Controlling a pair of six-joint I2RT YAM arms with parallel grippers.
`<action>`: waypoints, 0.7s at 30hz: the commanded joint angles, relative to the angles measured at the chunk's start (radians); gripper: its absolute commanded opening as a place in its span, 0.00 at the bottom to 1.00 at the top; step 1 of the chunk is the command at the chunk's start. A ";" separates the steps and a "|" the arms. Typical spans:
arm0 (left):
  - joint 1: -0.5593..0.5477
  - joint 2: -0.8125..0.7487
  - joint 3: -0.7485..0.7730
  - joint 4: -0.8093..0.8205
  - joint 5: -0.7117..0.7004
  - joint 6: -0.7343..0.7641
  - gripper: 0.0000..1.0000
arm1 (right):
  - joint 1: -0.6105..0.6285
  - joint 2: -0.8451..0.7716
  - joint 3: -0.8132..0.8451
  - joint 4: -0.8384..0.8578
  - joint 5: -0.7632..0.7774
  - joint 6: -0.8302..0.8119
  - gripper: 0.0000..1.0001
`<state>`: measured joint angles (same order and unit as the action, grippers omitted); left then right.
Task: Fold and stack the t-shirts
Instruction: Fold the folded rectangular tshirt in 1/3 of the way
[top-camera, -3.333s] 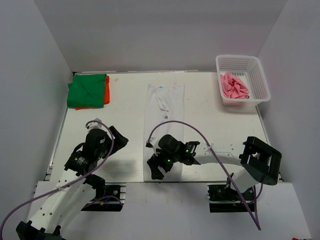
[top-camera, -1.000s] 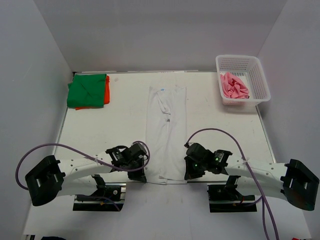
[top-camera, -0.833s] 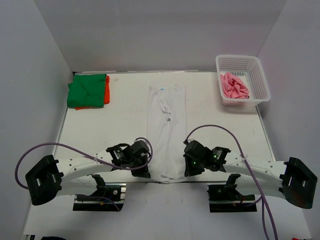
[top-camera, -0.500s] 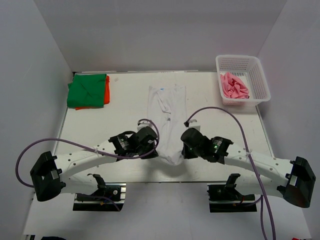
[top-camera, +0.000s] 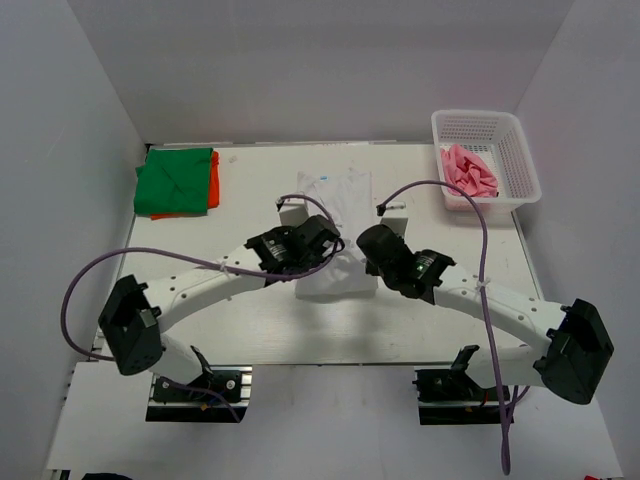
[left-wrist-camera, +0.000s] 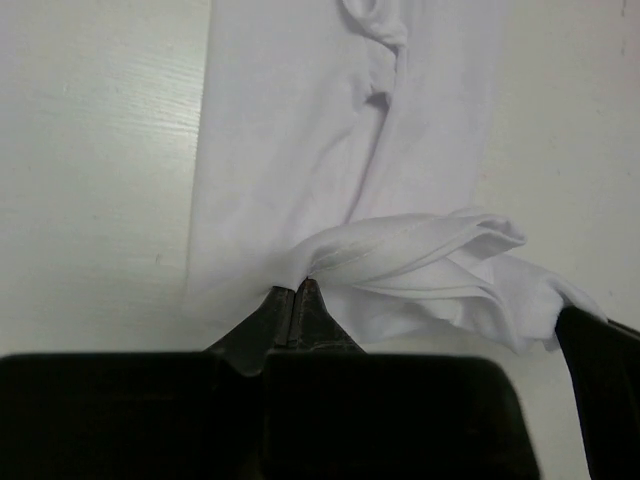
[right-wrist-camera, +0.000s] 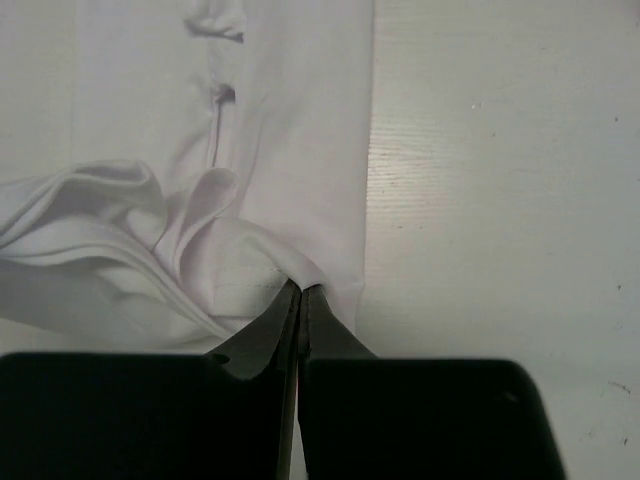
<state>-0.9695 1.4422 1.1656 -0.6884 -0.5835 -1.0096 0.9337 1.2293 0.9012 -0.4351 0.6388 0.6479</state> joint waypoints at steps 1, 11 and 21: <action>0.032 0.066 0.083 -0.016 -0.085 0.058 0.00 | -0.039 0.021 0.047 0.078 0.065 -0.037 0.00; 0.143 0.208 0.147 0.088 -0.046 0.170 0.00 | -0.144 0.142 0.079 0.206 -0.024 -0.106 0.00; 0.209 0.339 0.220 0.158 0.031 0.244 0.00 | -0.245 0.294 0.153 0.242 -0.125 -0.137 0.00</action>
<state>-0.7753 1.7737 1.3407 -0.5648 -0.5735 -0.7952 0.7147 1.5021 1.0046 -0.2455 0.5388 0.5308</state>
